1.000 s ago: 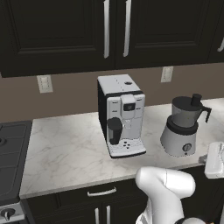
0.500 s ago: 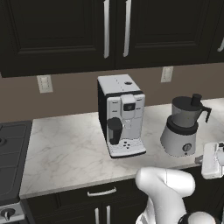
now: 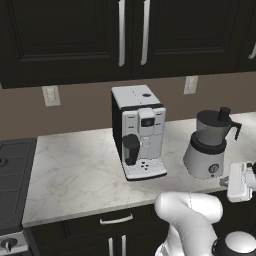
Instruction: Grab the limes from the fridge, place them in the blender, close the lid, and turn on the blender to create a marinade.
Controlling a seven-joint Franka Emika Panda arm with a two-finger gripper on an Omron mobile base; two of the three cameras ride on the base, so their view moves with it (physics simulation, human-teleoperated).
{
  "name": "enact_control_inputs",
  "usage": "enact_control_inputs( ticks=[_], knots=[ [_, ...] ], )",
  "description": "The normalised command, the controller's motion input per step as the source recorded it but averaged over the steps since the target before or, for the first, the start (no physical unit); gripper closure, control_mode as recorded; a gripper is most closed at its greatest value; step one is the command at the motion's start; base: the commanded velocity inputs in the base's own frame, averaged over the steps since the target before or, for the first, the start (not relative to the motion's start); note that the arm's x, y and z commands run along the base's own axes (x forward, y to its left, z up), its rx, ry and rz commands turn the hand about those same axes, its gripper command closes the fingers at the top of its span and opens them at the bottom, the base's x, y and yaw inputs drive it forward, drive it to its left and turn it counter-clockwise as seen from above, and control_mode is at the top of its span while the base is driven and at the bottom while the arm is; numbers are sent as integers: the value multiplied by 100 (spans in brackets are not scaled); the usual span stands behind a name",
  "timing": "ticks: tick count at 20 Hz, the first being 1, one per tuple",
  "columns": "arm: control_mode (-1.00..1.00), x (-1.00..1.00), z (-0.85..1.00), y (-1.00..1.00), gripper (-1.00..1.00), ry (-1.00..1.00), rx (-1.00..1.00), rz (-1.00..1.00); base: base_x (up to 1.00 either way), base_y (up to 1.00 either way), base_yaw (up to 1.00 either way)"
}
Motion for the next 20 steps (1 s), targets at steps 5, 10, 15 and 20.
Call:
enact_control_inputs(
  ticks=[5,10,15,20],
  knots=[
    [-100,6,-4,0,100,-2,0,-16,0,0,0],
    [-100,11,-2,0,100,-1,0,-19,0,0,0],
    [-100,11,-4,5,100,0,0,-14,0,0,0],
    [-100,19,-11,0,100,0,1,-2,0,0,0]
  ],
)
